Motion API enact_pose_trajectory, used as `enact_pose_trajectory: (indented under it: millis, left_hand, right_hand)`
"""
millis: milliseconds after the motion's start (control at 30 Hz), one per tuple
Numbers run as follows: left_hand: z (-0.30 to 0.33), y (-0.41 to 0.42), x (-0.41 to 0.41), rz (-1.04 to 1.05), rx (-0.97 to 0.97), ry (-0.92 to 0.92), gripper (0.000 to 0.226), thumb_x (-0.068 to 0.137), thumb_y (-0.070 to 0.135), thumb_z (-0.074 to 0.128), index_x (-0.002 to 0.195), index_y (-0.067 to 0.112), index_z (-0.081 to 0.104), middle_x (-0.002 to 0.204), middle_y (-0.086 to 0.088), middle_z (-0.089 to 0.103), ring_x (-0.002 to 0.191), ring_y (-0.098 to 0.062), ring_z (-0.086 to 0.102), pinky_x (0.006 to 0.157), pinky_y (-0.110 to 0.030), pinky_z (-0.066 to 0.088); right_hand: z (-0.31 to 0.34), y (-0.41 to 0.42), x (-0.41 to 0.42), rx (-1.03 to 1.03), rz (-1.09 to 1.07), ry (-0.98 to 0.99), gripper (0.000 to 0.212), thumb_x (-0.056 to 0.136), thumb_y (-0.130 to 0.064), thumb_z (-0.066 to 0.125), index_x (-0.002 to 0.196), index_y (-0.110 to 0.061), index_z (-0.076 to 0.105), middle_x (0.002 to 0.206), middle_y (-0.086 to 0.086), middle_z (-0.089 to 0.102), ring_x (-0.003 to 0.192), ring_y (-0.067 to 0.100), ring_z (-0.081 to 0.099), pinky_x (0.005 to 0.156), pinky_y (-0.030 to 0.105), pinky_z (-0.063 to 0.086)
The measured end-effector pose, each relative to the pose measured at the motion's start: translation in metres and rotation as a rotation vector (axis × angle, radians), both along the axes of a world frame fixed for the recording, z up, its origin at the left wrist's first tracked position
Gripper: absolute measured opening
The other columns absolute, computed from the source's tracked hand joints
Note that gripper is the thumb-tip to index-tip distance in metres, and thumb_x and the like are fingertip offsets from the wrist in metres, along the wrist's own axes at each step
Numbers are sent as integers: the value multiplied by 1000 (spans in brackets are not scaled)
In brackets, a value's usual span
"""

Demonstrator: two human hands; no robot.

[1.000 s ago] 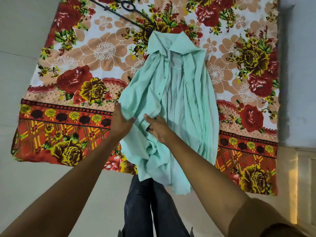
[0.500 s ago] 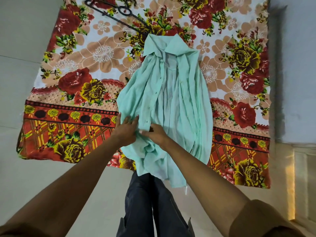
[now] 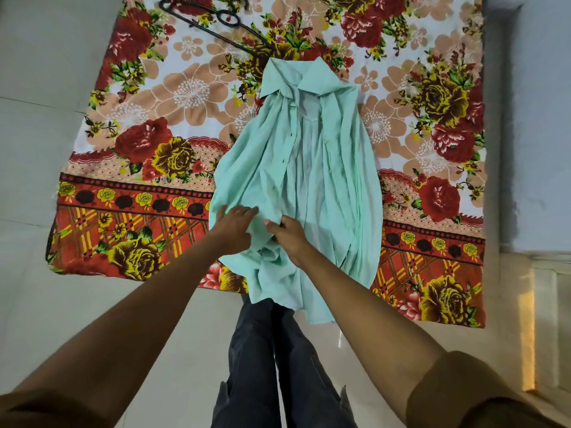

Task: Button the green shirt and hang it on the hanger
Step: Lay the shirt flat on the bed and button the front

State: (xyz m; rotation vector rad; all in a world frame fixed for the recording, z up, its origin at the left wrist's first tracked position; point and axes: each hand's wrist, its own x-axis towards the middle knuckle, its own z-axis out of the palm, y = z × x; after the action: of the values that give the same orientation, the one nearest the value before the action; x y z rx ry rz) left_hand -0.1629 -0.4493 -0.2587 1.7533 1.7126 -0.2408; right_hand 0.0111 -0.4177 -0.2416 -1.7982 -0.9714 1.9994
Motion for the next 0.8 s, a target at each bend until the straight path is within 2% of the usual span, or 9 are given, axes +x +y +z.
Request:
enact_pose_trajectory:
  millis: [100, 167, 267, 400, 500, 567, 633, 700, 800]
  left_hand:
    - [0, 0, 11, 186, -111, -148, 74, 90, 29, 60, 159, 23, 31, 143, -12, 58, 144, -28, 44, 125, -49, 8]
    - [6, -3, 14, 270, -230, -225, 84, 78, 38, 55, 158, 26, 34, 143, -13, 60, 139, -32, 49, 121, -41, 25]
    - [10, -7, 16, 361, -444, -438, 98, 62, 28, 55, 157, 22, 35, 150, -14, 52, 128, -30, 56, 102, -36, 48]
    - [8, 5, 13, 435, -588, -393, 82, 85, 31, 62, 159, 31, 26, 120, -12, 65, 86, -26, 71, 68, -38, 63]
    - [9, 12, 21, 255, -360, -133, 67, 93, 52, 59, 147, 18, 39, 113, -12, 67, 82, -30, 74, 68, -39, 63]
    - [8, 20, 30, 220, -149, -14, 59, 95, 54, 57, 131, 9, 49, 116, -15, 67, 99, -35, 70, 78, -39, 57]
    - [6, 28, 40, 267, -30, -37, 52, 95, 52, 58, 124, 9, 52, 108, -15, 68, 101, -37, 68, 73, -37, 49]
    - [6, 33, 52, 341, -11, -72, 54, 93, 51, 61, 125, 10, 47, 102, -14, 68, 96, -37, 69, 71, -38, 48]
    - [-3, 29, 64, 396, -83, -41, 71, 90, 51, 63, 137, 7, 34, 111, -15, 67, 101, -40, 68, 72, -39, 46]
  right_hand:
    - [-2, -7, -1, -13, -134, -5, 26, 105, -26, 56, 115, -1, 53, 120, 25, 63, 122, 45, 62, 102, 57, 55]
    - [0, -16, 0, 72, -160, -76, 27, 105, -26, 55, 123, -5, 52, 125, 21, 64, 118, 39, 65, 101, 53, 56]
    - [-2, -31, 7, 160, -23, -179, 33, 101, -20, 62, 131, -12, 53, 126, 9, 69, 114, 27, 67, 101, 43, 56]
    - [-4, -37, 14, 45, 260, -250, 43, 91, -12, 72, 132, -11, 58, 126, 11, 69, 116, 29, 65, 98, 49, 58]
    - [-2, -34, 21, -27, 455, -304, 49, 90, -9, 74, 136, -2, 57, 128, 18, 67, 114, 33, 67, 92, 43, 59]
    - [3, -27, 27, -160, 515, -280, 42, 91, -3, 73, 130, 2, 57, 112, 24, 68, 86, 34, 70, 68, 37, 63]
    - [7, -22, 33, -263, 513, -163, 28, 92, 4, 72, 116, 1, 58, 92, 18, 64, 68, 26, 65, 58, 33, 63]
    - [4, -20, 39, -208, 512, -93, 18, 93, 2, 70, 106, -4, 60, 88, 8, 63, 74, 23, 66, 70, 35, 65]
    - [2, -28, 42, -169, 415, -5, 27, 96, -2, 64, 122, -3, 59, 101, 6, 67, 90, 23, 70, 88, 42, 63]
